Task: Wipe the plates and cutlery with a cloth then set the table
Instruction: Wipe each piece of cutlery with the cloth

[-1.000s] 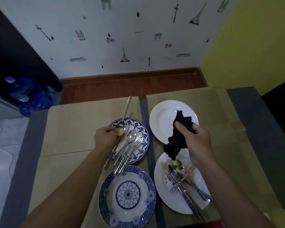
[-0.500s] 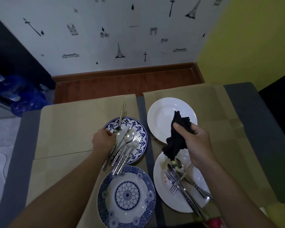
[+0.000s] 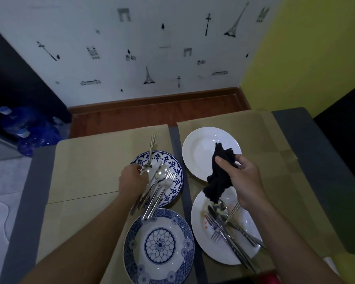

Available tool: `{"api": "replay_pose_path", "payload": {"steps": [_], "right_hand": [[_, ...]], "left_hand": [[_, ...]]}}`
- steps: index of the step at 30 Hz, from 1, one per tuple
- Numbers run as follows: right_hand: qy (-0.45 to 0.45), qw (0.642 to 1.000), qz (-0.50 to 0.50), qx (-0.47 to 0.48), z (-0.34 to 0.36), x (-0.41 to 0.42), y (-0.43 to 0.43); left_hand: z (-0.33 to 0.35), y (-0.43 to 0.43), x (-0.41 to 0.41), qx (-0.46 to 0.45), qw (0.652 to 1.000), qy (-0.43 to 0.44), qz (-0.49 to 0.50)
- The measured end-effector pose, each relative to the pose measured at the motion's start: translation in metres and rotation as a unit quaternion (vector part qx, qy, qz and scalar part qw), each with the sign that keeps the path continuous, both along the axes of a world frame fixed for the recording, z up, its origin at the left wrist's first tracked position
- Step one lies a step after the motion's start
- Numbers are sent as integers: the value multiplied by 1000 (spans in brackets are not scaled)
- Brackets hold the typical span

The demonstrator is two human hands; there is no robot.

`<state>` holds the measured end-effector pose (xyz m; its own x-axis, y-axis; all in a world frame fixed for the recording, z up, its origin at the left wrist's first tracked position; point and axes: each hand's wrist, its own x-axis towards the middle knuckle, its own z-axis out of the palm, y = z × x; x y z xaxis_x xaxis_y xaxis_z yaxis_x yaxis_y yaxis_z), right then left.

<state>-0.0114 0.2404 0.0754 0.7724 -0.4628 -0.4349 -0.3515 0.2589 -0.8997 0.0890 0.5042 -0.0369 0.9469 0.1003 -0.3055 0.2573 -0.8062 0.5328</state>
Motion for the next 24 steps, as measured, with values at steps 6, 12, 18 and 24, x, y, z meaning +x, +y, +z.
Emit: {"api": "replay_pose_path", "payload": {"steps": [6,12,18,24], "right_hand": [[-23,1000,-4,3,2,-18,-12],[-28,1000,-6,0,3,-49,-26],[-20,999,-39,14,8,-79,-40],[-6,997,-67,24,6,-102,-51]], "left_hand": [[9,-27,-22,-43,995,-32,-87],[12,-72,-61,-54,984,-1,-171],[5,-120,-108,-64,962,131,-230],[3,-160,-157,-75,927,267,-254]]}}
